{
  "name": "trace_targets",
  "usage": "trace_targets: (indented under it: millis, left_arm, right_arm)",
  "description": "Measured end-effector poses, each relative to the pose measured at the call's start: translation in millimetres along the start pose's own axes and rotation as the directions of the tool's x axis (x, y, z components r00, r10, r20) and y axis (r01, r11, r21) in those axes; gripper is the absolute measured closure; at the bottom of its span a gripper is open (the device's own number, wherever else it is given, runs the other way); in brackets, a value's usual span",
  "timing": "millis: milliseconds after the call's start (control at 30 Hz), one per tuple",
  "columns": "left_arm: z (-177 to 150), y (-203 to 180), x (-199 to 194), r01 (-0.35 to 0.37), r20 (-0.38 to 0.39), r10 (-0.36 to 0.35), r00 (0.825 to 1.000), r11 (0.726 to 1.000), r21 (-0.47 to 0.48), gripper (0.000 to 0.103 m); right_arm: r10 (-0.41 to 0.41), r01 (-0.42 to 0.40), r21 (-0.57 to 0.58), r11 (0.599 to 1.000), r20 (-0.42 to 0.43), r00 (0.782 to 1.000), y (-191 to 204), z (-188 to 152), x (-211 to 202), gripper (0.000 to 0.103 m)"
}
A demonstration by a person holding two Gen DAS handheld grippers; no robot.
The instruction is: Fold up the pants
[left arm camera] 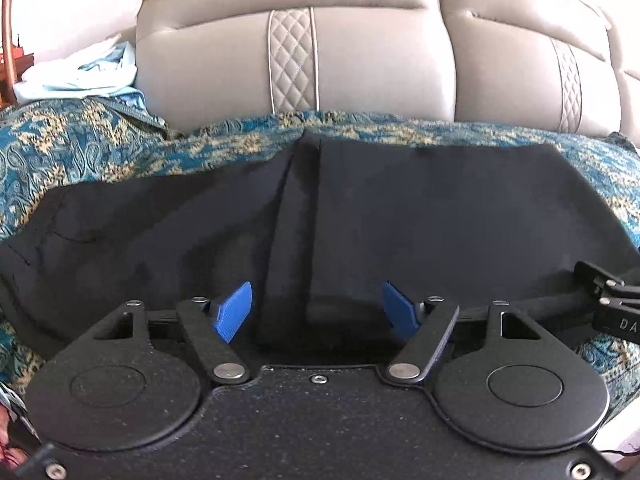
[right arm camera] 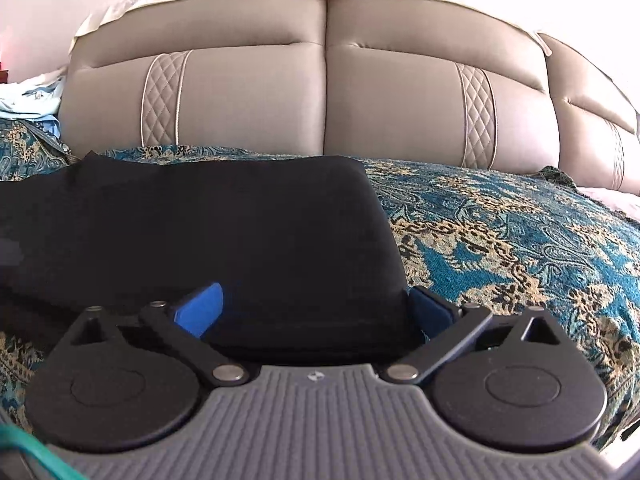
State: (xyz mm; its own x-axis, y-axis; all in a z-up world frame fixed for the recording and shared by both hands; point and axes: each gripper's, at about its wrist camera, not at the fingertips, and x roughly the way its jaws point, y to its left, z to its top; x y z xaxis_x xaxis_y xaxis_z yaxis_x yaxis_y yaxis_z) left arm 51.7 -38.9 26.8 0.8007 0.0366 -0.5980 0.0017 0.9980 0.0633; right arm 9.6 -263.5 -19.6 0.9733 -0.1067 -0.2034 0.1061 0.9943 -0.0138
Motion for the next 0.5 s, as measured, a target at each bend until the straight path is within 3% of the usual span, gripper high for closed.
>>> trace_targets:
  millis: [133,367,500]
  left_arm:
    - [-6.7,0.3,4.8,0.001,-0.008,-0.001,1.0,1.0,0.005,0.029]
    - [-9.5,9.2,10.4,-0.009,-0.019,0.008,1.0,0.999,-0.038,0.008]
    - [-12.4,14.3,10.4,-0.007,-0.016,0.006,1.0,0.999,-0.051,0.003]
  right_arm:
    - [0.001,-0.001,-0.001,1.0,0.014,1.0,0.2,-2.3,-1.3,0.0]
    - [-0.005,0.005,0.003,1.0,0.027,1.0,1.1,-4.6,-2.5,0.0]
    - [-0.01,0.01,0.003,1.0,0.035,0.999,1.9,-5.1,-4.2,0.0]
